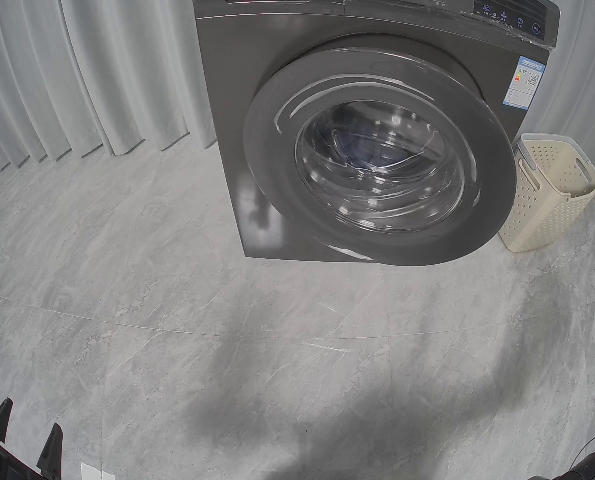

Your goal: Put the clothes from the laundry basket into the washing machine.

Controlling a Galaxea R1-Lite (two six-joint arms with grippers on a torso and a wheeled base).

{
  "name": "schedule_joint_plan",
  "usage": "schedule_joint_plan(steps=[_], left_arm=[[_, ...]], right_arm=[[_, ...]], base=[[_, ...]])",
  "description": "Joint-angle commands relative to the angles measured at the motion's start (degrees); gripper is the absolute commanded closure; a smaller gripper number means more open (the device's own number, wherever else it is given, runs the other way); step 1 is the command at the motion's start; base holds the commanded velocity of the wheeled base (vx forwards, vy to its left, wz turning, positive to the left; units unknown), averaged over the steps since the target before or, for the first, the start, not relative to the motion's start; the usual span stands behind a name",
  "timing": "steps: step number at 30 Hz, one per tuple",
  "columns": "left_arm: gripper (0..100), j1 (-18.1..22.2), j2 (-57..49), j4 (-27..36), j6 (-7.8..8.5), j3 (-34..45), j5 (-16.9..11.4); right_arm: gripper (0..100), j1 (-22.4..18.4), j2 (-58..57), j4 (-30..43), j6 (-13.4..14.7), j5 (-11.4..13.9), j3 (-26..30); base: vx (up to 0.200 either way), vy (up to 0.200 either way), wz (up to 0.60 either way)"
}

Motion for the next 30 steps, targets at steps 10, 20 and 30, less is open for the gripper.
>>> schedule_joint_plan(steps=[10, 20, 30], left_arm=[[0, 0.01, -0.39, -0.12, 0.01, 0.84, 0.18], [0, 0.01, -0.39, -0.03, 1.68, 0.92, 0.01], [0, 0.01, -0.39, -0.03, 0.89, 0.84, -0.17]], right_arm=[[0, 26.37, 51.29, -26.09, 14.34, -6.16, -2.21], [0, 35.51, 60.43, -34.44, 18.83, -8.54, -9.16], [0, 33.05, 65.26, -40.51, 20.06, -8.27, -15.57]], base=[[0.000, -0.120, 0.00], [0.000, 0.000, 0.00], [0.160, 0.000, 0.00]])
